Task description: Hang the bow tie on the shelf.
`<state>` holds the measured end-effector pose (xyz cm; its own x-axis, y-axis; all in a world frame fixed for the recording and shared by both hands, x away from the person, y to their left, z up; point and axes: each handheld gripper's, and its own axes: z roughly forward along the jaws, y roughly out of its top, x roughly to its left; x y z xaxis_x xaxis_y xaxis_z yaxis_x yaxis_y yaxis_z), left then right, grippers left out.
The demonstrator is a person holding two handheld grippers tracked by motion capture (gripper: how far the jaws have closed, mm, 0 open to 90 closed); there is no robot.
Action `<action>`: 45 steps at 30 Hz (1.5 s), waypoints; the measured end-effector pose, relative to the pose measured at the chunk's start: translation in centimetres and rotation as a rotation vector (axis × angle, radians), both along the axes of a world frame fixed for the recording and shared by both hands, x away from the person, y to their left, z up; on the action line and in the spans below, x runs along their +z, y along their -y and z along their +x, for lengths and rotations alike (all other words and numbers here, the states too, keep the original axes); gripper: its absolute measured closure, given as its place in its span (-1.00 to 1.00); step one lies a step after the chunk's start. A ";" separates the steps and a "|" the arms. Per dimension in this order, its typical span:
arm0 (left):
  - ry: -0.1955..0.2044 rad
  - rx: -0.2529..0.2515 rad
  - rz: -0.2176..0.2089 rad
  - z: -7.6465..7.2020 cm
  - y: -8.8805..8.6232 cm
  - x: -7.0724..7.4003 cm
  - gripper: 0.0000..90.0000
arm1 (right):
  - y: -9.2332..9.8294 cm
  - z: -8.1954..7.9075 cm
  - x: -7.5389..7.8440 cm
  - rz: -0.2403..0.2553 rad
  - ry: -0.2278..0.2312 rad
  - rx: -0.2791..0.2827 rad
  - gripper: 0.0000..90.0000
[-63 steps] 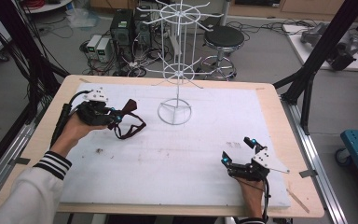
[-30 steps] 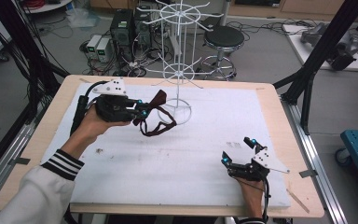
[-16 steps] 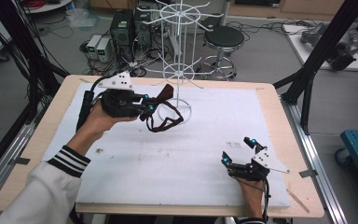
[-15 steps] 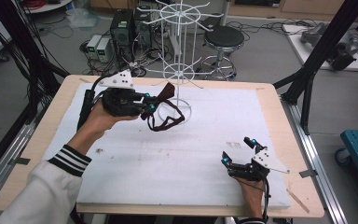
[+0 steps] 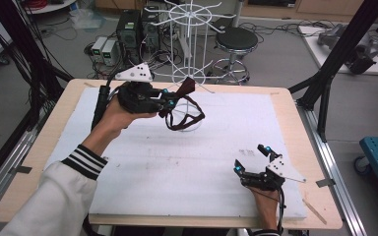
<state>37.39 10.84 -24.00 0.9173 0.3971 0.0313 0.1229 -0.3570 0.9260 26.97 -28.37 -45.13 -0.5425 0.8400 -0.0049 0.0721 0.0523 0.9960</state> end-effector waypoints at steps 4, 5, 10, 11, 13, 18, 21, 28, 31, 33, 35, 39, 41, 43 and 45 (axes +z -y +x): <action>0.001 0.018 0.006 0.4 0.5 0.1 0.70 | 0.0 0.0 0.0 -0.001 0.001 0.001 -0.99; 0.002 0.021 0.011 0.5 0.6 0.1 0.70 | 0.0 0.0 0.0 -0.001 0.001 0.001 -0.99; -0.011 0.039 0.016 1.3 0.9 -0.3 0.70 | 0.1 0.0 0.0 0.003 0.007 -0.003 -0.99; -0.013 0.046 0.021 1.5 0.9 -0.4 0.70 | 0.1 0.0 0.0 0.006 0.005 -0.001 -0.99; -0.018 0.060 0.027 1.9 1.0 -0.7 0.70 | 0.1 0.0 0.0 0.012 0.008 -0.004 -0.99; -0.025 0.100 0.030 2.7 1.0 -1.0 0.70 | 0.1 -0.1 0.0 0.012 0.007 -0.004 -0.99; -0.016 0.122 0.057 3.1 1.2 -0.9 0.70 | 0.1 -0.1 0.0 0.013 0.007 -0.004 -0.99; -0.026 0.157 0.078 4.0 1.8 -0.8 0.70 | 0.2 -0.1 0.0 0.018 0.010 -0.003 -0.99; -0.026 0.167 0.083 4.2 1.9 -0.9 0.70 | 0.2 0.0 -0.1 0.018 0.013 -0.003 -0.99; -0.023 0.170 0.096 4.3 2.0 -0.9 0.70 | 0.2 -0.1 -0.1 0.020 0.010 -0.002 -0.99; -0.022 0.174 0.105 4.4 2.1 -1.0 0.70 | 0.2 -0.1 0.0 0.024 0.007 -0.002 -0.99; -0.020 0.187 0.125 4.5 2.3 -1.2 0.70 | 0.2 -0.1 0.0 0.022 0.011 -0.002 -0.99; -0.019 0.191 0.126 4.5 2.4 -1.2 0.70 | 0.2 -0.1 -0.1 0.021 0.009 -0.002 -0.99; -0.015 0.190 0.138 4.5 2.6 -1.3 0.69 | 0.2 -0.1 -0.1 0.021 0.009 -0.002 -0.99; -0.013 0.191 0.155 4.5 2.7 -1.4 0.69 | 0.2 -0.1 0.0 0.019 0.009 -0.001 -0.99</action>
